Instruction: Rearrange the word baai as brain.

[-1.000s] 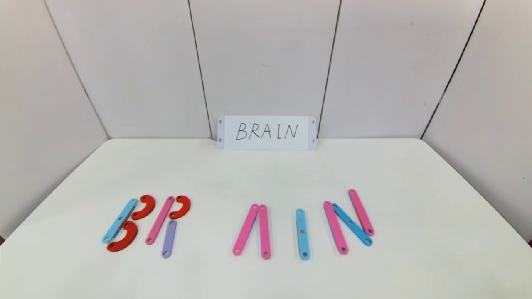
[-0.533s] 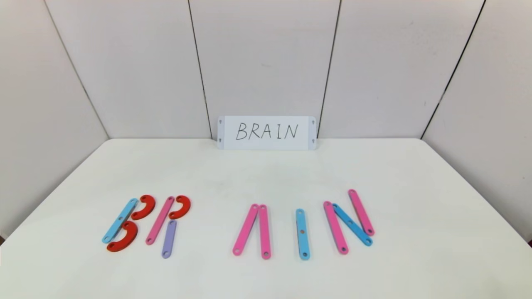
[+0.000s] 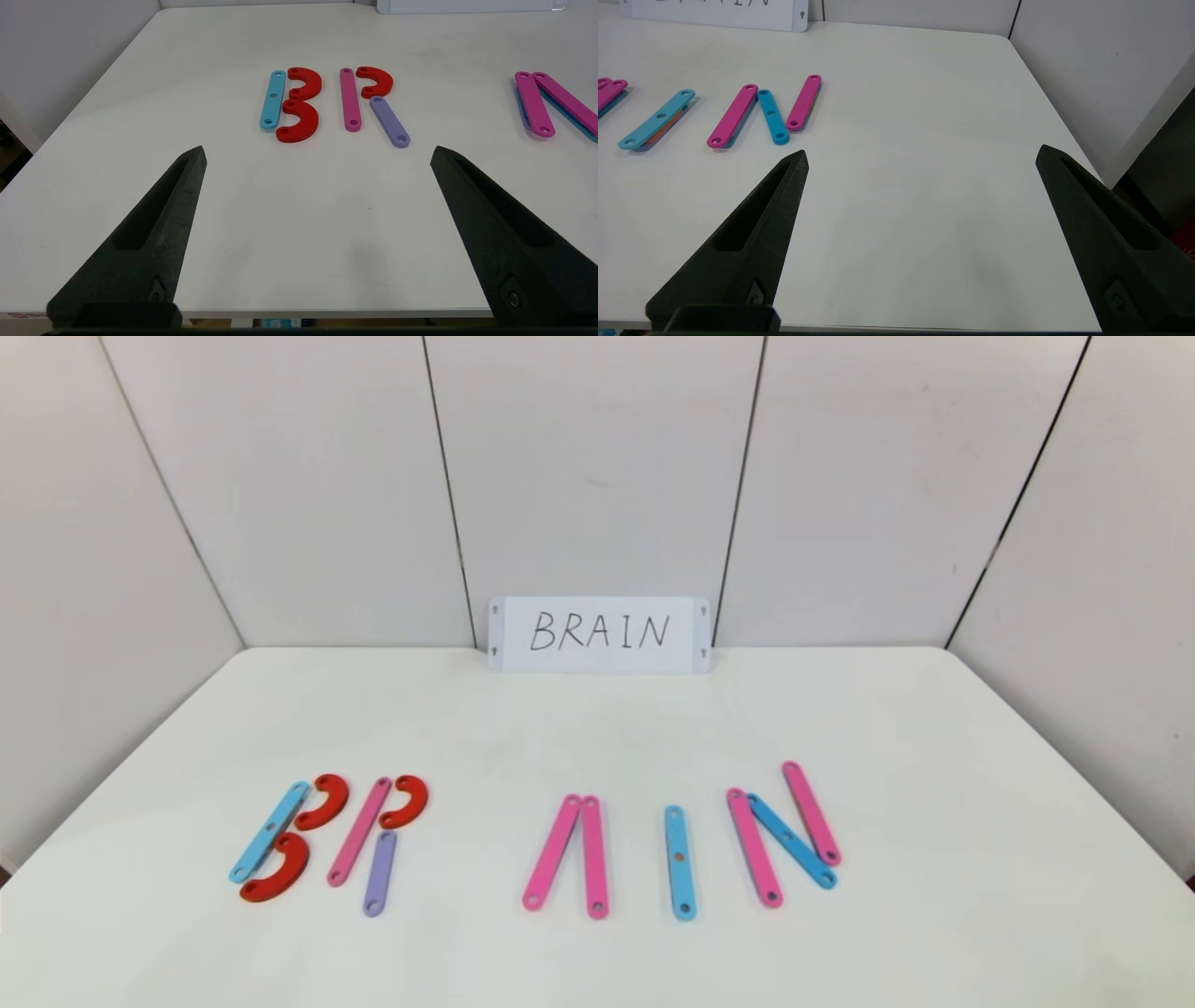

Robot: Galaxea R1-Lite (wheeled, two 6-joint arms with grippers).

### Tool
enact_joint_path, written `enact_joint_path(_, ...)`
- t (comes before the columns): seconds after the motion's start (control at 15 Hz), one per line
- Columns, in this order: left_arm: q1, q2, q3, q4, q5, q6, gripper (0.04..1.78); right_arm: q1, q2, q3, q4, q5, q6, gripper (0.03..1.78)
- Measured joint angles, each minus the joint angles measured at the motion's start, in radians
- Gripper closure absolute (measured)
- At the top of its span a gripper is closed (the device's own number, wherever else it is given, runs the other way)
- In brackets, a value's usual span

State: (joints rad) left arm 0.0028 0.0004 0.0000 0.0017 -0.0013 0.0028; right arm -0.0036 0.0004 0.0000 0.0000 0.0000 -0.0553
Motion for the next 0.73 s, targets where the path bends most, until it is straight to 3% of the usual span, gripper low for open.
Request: enact_joint_path(0.73, 0.0, 0.0, 0.0, 0.0, 0.0, 0.0, 0.13, 0.0, 0.0, 0.0, -0.004, -0.001, 0.01, 0.11)
